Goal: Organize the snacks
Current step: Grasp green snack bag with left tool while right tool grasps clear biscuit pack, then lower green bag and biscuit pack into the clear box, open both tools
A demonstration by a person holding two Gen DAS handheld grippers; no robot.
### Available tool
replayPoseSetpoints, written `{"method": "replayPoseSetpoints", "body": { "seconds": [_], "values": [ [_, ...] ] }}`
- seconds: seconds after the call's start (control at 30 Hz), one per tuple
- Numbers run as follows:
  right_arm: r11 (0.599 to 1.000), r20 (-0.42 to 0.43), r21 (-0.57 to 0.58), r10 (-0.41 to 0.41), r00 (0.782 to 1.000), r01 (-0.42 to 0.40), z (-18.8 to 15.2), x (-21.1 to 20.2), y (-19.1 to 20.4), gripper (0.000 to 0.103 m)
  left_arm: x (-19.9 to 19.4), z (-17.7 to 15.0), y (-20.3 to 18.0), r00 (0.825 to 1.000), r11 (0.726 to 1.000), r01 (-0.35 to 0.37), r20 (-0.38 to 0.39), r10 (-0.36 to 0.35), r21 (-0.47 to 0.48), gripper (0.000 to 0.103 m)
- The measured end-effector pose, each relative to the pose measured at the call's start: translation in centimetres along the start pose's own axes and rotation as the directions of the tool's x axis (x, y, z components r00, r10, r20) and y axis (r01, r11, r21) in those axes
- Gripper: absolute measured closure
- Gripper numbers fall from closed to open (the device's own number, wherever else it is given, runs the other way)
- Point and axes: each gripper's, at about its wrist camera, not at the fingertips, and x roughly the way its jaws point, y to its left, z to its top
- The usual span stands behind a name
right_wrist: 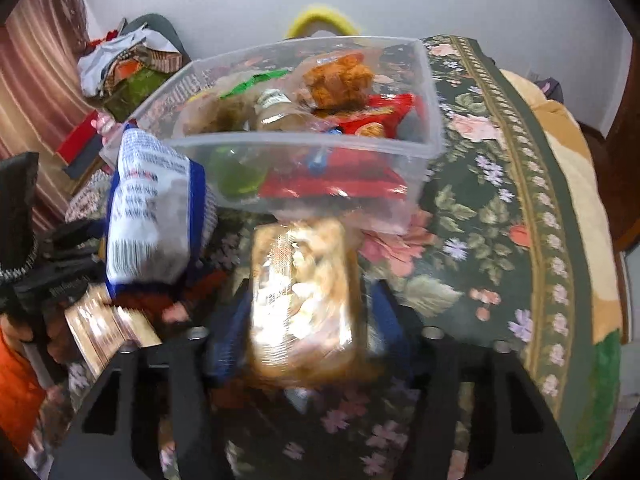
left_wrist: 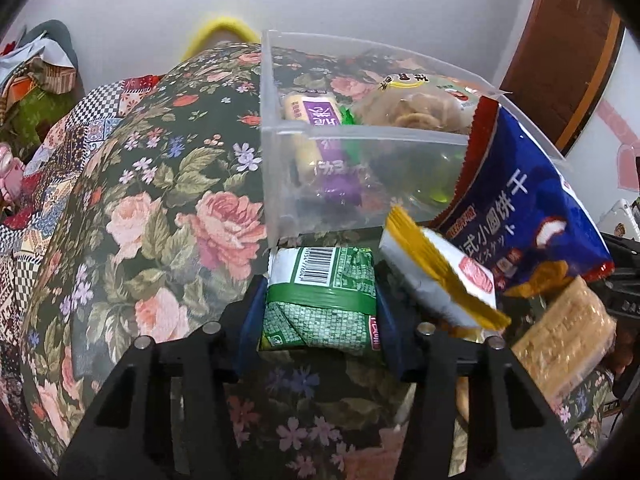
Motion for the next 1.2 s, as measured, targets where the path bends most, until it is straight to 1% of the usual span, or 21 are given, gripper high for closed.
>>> {"method": "replayPoseSetpoints", "body": {
  "seconds": [0.07, 0.23, 0.33, 0.47, 0.67, 0.9, 1.07, 1.2],
  "values": [
    [1.000, 0.012, 0.003, -0.019, 1.000, 0.019, -0.2, -0.4, -0.5, 0.060, -0.5, -0.4, 0.1, 1.000, 1.000, -0.009, 0.006, 0.009, -0.001, 0.054],
    [0.999, 0.039, 0.015, -0.035, 0.999, 0.035, -0.8, -1.3, -1.2, 0.061, -2.2, -1.2, 0.1, 0.999, 1.000, -0.028, 0.022, 0.028, 0.000, 0.055],
    [0.999, 0.055, 0.015, -0.036, 0.998, 0.035, -1.0, -2.0, -1.3, 0.061, -3.6, -1.2, 0.2, 0.998, 0.999, -0.038, 0.047, 0.038, -0.006, 0.055],
    [0.999, 0.087, 0.007, -0.037, 0.996, 0.036, -0.8, -3.3, -1.3, 0.061, -5.9, -0.4, -0.1, 0.995, 0.999, -0.033, 0.095, 0.034, -0.007, 0.055],
    [0.999, 0.159, -0.002, -0.032, 0.987, 0.032, 0.4, -5.6, -1.1, 0.061, -8.4, 1.5, -1.1, 0.984, 1.000, -0.015, 0.176, 0.015, -0.001, 0.055],
    [0.999, 0.252, -0.019, -0.028, 0.967, 0.034, 2.9, -7.4, -0.6, 0.061, -10.6, 4.9, -2.4, 0.965, 1.000, 0.014, 0.261, -0.016, 0.011, 0.055],
    [0.999, 0.312, -0.023, -0.023, 0.950, 0.032, 4.6, -8.1, -0.1, 0.061, -11.2, 7.3, -3.0, 0.954, 1.000, 0.015, 0.300, -0.017, 0.007, 0.055],
    [0.999, 0.338, -0.035, -0.025, 0.941, 0.040, 6.0, -8.1, 0.5, 0.061, -11.2, 8.8, -3.4, 0.947, 1.000, 0.028, 0.320, -0.027, 0.002, 0.055]
  ]
}}
